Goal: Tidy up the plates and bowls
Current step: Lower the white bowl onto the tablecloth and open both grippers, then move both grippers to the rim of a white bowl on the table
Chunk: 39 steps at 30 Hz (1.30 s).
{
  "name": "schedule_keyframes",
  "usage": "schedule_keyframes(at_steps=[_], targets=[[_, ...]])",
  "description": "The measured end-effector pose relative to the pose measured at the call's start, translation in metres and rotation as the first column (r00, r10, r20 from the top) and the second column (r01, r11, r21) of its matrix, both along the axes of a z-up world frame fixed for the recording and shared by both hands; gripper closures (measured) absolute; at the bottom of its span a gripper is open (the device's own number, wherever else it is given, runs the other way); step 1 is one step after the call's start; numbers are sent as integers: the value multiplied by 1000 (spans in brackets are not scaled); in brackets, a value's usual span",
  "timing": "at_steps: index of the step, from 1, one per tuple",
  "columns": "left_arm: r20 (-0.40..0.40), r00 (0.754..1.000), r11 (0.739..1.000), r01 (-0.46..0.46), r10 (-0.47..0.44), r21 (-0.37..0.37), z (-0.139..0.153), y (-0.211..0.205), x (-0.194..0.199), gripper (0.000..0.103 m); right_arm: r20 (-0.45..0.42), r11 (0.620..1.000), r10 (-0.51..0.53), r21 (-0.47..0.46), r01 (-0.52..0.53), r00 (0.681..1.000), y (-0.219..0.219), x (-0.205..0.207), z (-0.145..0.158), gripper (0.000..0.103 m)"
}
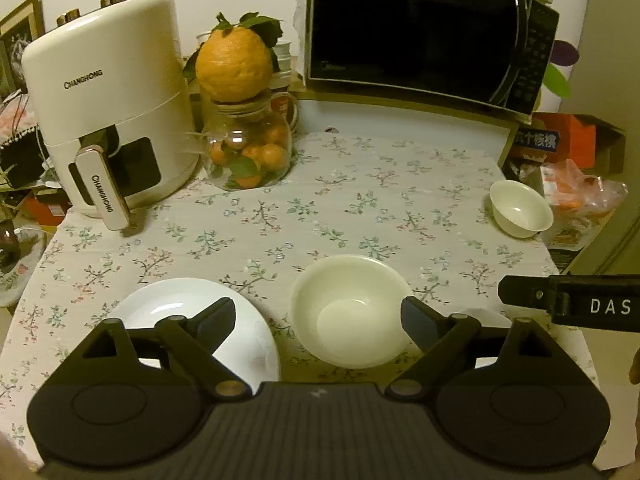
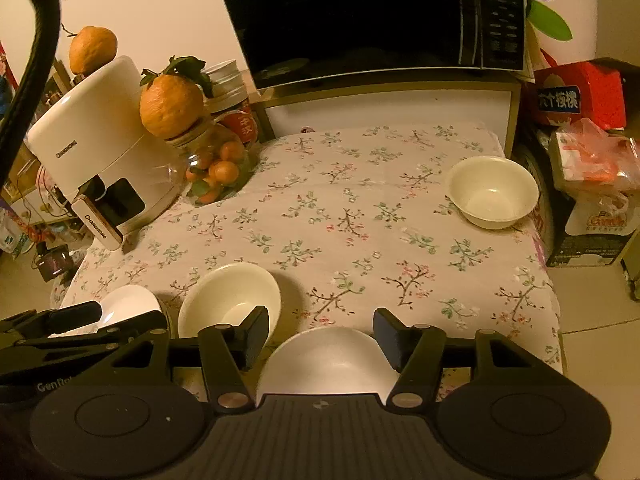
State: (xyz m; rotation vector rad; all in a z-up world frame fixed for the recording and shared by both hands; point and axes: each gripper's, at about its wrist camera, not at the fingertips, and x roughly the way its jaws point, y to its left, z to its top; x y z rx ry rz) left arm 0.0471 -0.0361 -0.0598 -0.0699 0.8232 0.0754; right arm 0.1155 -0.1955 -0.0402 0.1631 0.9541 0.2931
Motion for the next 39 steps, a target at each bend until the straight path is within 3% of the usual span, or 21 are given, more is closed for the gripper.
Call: schedule_keyframes(at_steps=[7, 19, 26, 32, 39], targets=[[10, 1000, 999, -28, 27, 40, 2, 9, 0, 4, 8, 1000, 5, 10, -5, 1000, 14, 5, 2, 40], [4, 997, 991, -82, 82, 102, 2, 27, 7, 2, -12, 1000, 22, 17, -22, 1000, 32, 16, -2, 26], [-22, 994, 994, -107, 107, 27, -1, 49, 21, 6, -34, 1000, 24, 16, -23, 999, 40, 31, -6, 23], [-61, 995, 997, -74, 76, 34, -8, 50, 35, 14, -52, 999, 37, -2, -37, 998, 48, 43, -12, 23], [-99, 994, 999, -35, 35, 9, -18, 50, 51, 15, -83, 998, 55, -7, -56, 995, 56, 52, -20, 23]])
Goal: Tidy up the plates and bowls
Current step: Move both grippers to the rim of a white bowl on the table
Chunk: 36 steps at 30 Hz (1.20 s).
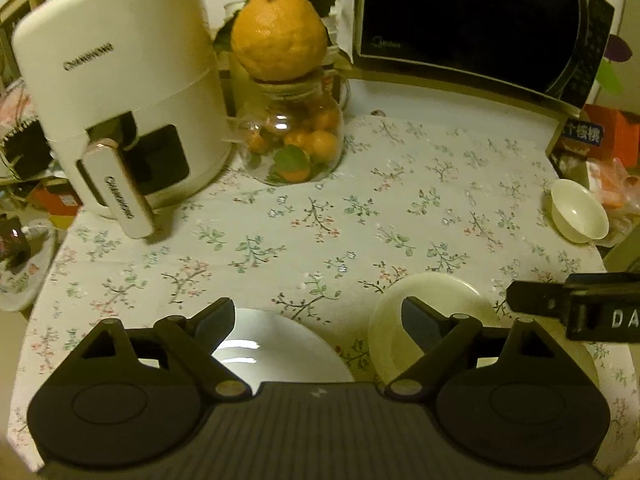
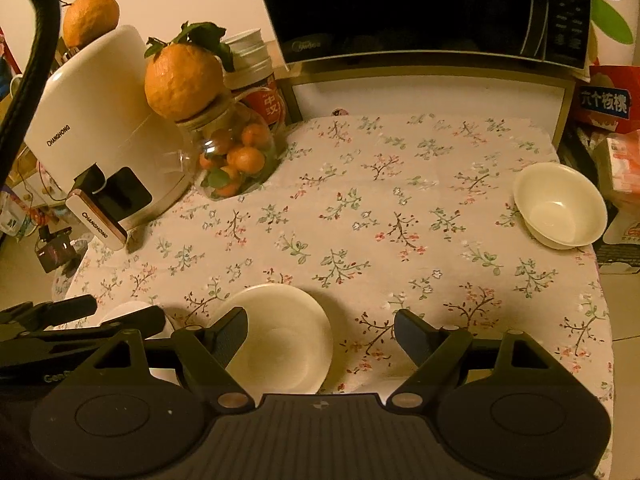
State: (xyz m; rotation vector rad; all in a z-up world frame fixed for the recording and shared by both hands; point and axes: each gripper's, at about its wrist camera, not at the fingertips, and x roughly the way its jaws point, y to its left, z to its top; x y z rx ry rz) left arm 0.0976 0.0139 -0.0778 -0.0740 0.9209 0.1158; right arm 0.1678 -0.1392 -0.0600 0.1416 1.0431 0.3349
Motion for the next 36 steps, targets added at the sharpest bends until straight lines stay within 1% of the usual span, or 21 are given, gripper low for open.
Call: schedule_keyframes(at_steps=[3, 5, 9, 14, 18, 21, 23, 28, 33, 36], targets=[[-23, 1000, 999, -11, 10, -48, -5, 5, 7, 17, -16, 1000, 5, -10, -6, 1000, 3, 5, -5, 23], [-30, 999, 998, -18, 16, -64, -8, 7, 10, 19, -27, 1000, 3, -16, -3, 1000, 4, 9, -9, 23], [-43, 999, 999, 1, -3, -47, -12, 5, 15, 20, -40, 1000, 1, -25, -2, 999, 5, 16, -15, 24], [-63, 998, 999, 11, -14, -39, -18, 6, 22, 25, -48, 999, 10, -36, -12, 999, 6, 20, -20, 24], [-74, 997, 999, 11, -15, -47, -23, 8, 25, 28, -55, 999, 25, -45, -28, 998, 9, 23, -24, 25], [-84, 996, 999, 22, -25, -43, -28, 6, 27, 33, -62, 997, 45, -57, -48, 997, 13, 24, -28, 25], [-93, 995, 999, 29, -32, -37, -31, 5, 29, 41, -68, 996, 56, -63, -60, 996, 16, 26, -31, 30], [-89, 995, 999, 45, -45, -8, -35, 3, 31, 46, -81, 994, 69, -74, -75, 994, 19, 29, -38, 37], [-90, 995, 999, 45, -48, -29, -38, 5, 34, 53, -87, 994, 80, -73, -87, 993, 21, 31, -41, 43], [-87, 995, 998, 46, -50, -42, -38, 6, 35, 56, -92, 993, 85, -74, -92, 992, 23, 32, -44, 50]])
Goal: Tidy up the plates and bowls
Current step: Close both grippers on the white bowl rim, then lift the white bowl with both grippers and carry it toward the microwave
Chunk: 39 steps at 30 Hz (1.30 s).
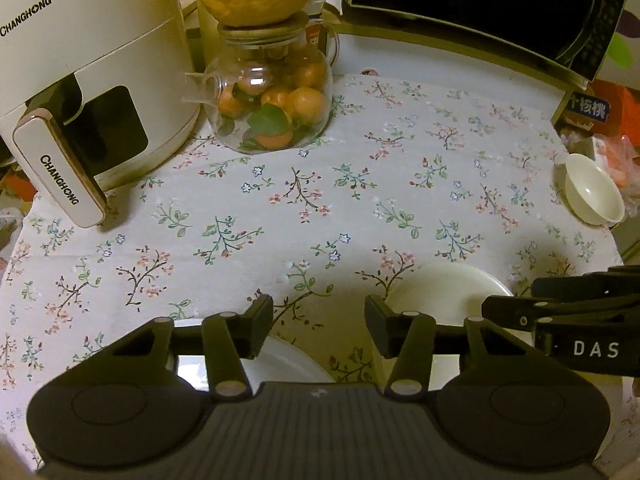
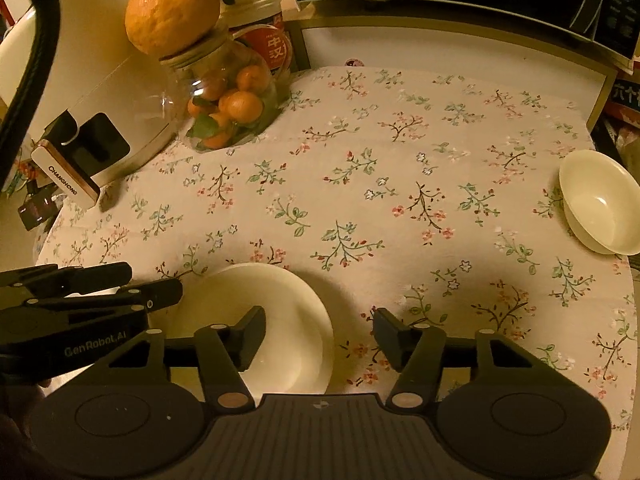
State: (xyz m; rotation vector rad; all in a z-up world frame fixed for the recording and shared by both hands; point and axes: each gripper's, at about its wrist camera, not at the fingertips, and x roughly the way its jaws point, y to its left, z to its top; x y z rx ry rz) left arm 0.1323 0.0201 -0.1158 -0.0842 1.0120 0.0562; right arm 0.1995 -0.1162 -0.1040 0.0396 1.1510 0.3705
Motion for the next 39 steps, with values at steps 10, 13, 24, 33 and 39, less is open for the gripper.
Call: schedule_keyframes(at_steps=[10, 13, 24, 33, 39], targets=[[-1, 1000, 999, 0, 0, -47, -7, 5, 5, 73, -11, 1000, 11, -13, -11, 1000, 3, 0, -6, 66], [0, 1000, 997, 14, -14, -71, -9, 3, 5, 74, -17, 1000, 15, -17, -16, 1000, 3, 1, -9, 70], [15, 997, 967, -65, 70, -248, -1, 24, 3, 56, -19, 1000, 0, -18, -1, 1000, -1, 1, -10, 71], [-16, 999, 968, 32, -37, -248, -14, 2, 3, 70, -29, 1000, 7, -16, -8, 1000, 1, 0, -13, 78], [-26, 998, 970, 50, -58, -237, -20, -5, 2, 85, -32, 1000, 16, -22, -16, 999, 4, 0, -15, 86]])
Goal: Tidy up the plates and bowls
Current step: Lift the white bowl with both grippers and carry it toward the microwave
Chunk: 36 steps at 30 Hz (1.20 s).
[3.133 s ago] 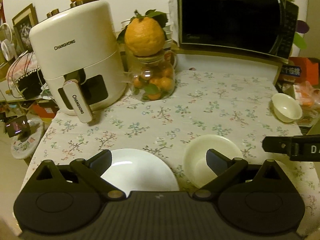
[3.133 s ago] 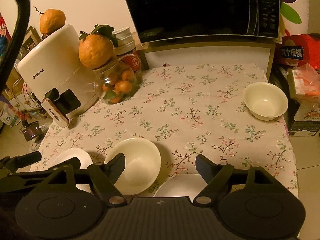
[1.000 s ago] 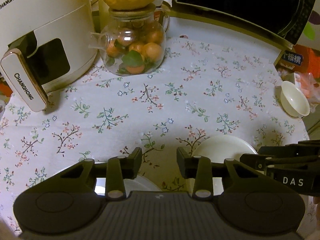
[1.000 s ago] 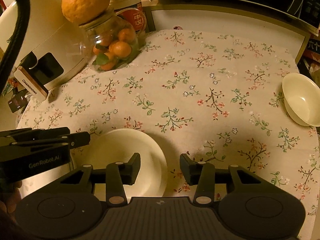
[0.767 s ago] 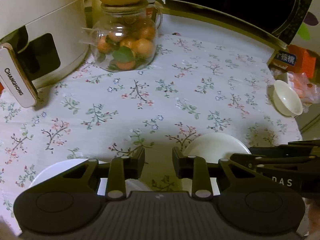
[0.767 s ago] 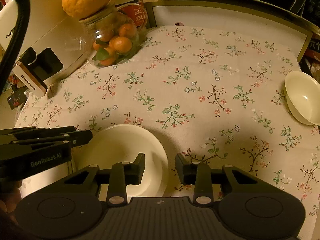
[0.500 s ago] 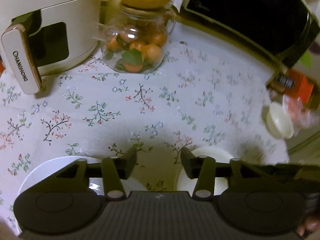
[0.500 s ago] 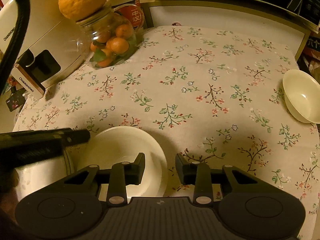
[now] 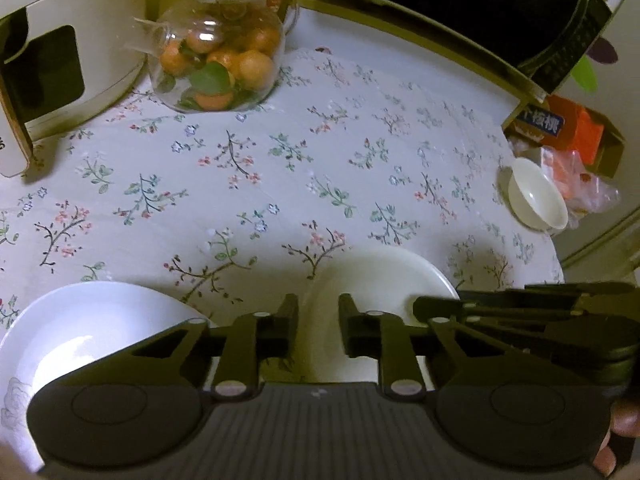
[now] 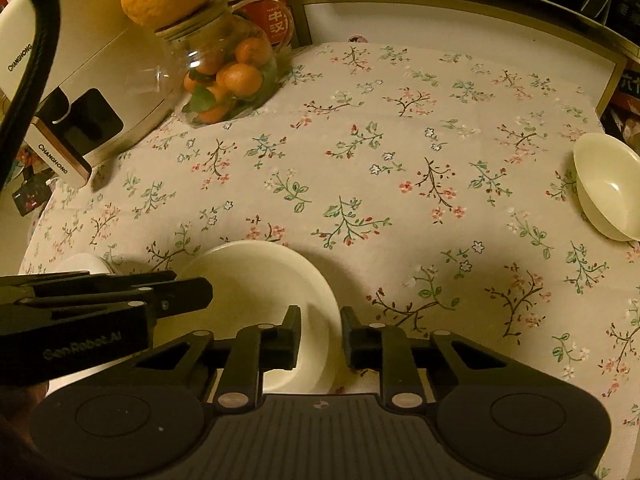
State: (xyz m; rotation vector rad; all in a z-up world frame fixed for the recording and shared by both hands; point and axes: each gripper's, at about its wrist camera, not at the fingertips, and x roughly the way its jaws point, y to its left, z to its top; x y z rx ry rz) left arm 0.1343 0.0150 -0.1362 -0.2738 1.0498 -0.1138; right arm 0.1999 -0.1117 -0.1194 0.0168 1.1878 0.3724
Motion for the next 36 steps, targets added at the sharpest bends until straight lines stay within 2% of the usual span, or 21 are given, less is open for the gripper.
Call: schedule_keyframes(at_steps=[5, 8, 22, 28, 36], targets=[[6, 1000, 1000, -3, 3, 31, 0, -1, -3, 95, 11, 1000, -2, -19, 2, 1000, 0, 0, 0, 92], [16, 1000, 1000, -20, 20, 12, 3, 2, -4, 95, 17, 1000, -11, -12, 11, 1000, -3, 0, 1, 93], [103, 994, 999, -26, 22, 44, 33, -9, -12, 96, 106, 999, -44, 15, 43, 993, -11, -4, 25, 92], [103, 994, 999, -40, 36, 32, 37, -13, -14, 96, 119, 998, -56, 27, 54, 991, -18, -6, 31, 92], [134, 990, 996, -54, 45, 69, 49, -22, -20, 95, 155, 998, -67, 26, 64, 986, -19, -16, 40, 92]])
